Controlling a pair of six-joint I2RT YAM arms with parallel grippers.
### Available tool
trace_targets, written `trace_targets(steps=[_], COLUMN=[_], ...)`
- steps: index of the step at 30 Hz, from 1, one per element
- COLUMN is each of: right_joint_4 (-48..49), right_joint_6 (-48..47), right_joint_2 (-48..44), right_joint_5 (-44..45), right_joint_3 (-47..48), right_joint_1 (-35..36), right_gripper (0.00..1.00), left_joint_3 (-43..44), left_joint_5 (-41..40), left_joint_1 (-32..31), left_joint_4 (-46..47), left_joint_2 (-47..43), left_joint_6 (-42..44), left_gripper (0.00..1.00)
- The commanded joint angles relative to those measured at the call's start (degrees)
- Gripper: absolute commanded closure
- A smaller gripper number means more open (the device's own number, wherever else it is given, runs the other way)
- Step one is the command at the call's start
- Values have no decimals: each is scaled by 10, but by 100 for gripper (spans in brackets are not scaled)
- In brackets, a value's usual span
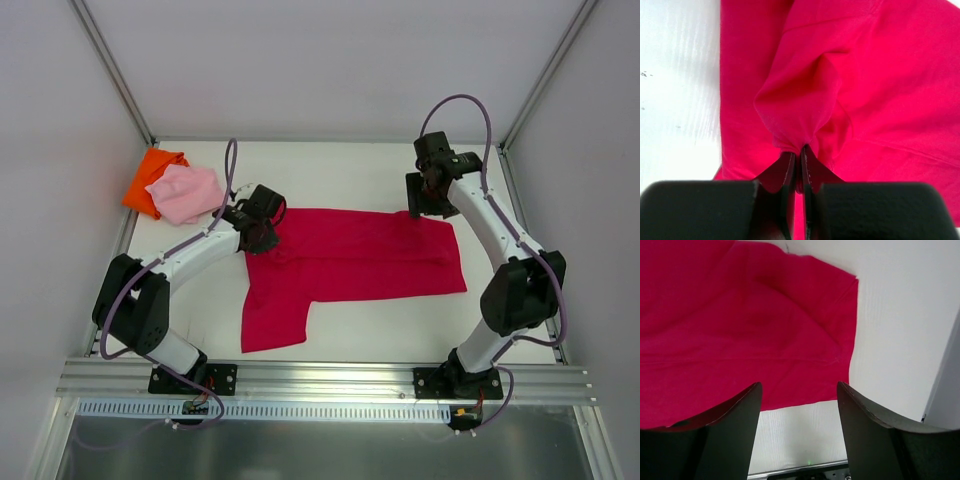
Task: Fold and stack the t-shirts
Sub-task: Fold the flattened tshirt in 1/3 of the way
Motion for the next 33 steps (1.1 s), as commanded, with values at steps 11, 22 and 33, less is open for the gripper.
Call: trace_targets(steps=[11, 22, 33], right_joint_4=[-5, -25, -55], right_joint_6=[3, -4, -13], right_joint_2=[-76, -100, -136], right_joint_5=[-54, -45, -38], right_joint_3=[-61, -61, -58], right_joint_1=[7, 6, 6], right_gripper=[36, 36, 36], left_joint_3=[88, 180, 218], left_joint_5=[-13, -31, -16], left_joint_1=[5, 16, 51], left_joint_4=[-3, -13, -14], left_joint_2=[5, 75, 167], left_joint_6=[7, 50, 50], left_gripper=[36, 33, 38])
